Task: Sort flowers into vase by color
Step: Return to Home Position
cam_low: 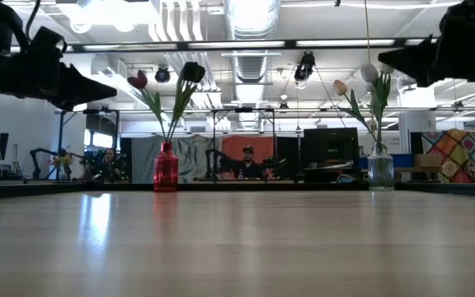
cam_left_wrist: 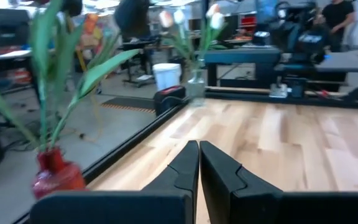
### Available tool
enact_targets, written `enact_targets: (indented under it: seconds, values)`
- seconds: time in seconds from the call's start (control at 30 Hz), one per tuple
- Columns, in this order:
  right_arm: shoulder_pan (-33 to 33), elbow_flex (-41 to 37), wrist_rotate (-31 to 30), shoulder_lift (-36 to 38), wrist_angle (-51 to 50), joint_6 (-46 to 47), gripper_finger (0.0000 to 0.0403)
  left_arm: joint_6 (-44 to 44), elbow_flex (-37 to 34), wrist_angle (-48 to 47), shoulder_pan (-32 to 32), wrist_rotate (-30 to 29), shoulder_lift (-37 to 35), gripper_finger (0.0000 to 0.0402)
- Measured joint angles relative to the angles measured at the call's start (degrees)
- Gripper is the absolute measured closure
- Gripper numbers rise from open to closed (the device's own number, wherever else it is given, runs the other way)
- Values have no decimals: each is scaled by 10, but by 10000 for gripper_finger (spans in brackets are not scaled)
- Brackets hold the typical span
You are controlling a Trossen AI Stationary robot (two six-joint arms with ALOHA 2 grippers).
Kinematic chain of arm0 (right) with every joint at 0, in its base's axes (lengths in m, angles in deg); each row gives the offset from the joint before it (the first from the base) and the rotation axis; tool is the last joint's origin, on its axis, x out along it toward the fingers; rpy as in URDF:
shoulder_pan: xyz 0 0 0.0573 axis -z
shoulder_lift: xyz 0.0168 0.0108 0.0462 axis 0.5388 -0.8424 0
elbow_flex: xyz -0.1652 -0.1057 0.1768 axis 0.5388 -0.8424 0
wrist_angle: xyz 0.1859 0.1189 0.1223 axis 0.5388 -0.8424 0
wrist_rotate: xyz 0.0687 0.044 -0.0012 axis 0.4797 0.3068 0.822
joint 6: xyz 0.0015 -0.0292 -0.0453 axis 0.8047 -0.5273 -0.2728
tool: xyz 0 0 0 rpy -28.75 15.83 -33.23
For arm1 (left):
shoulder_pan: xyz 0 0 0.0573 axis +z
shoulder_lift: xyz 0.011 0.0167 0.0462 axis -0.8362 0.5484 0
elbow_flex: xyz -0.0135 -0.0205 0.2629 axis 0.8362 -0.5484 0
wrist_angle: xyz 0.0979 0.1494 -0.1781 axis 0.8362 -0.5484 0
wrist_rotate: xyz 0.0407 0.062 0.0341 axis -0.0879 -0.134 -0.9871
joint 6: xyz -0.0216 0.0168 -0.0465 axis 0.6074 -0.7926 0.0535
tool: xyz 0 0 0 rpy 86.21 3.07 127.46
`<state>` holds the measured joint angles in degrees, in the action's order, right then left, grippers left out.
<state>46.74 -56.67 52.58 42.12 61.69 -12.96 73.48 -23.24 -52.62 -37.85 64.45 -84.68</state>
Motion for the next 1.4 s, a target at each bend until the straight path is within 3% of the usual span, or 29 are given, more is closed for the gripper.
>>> enact_targets:
  seconds: [0.3, 0.53, 0.73, 1.4]
  values:
    - [-1, 0, -18, -43, 9, 8, 394, 9, -2, 0, 0, -39, 10, 401]
    - [-2, 0, -18, -73, 4, 103, 394, 46, -1, -1, 0, -39, 36, 401]
    - [-2, 0, -18, -97, 1, 58, 394, 49, -2, 3, 0, -39, 52, 401]
    - [-2, 0, -18, -122, -25, 68, 394, 48, -2, 5, 0, -39, 86, 401]
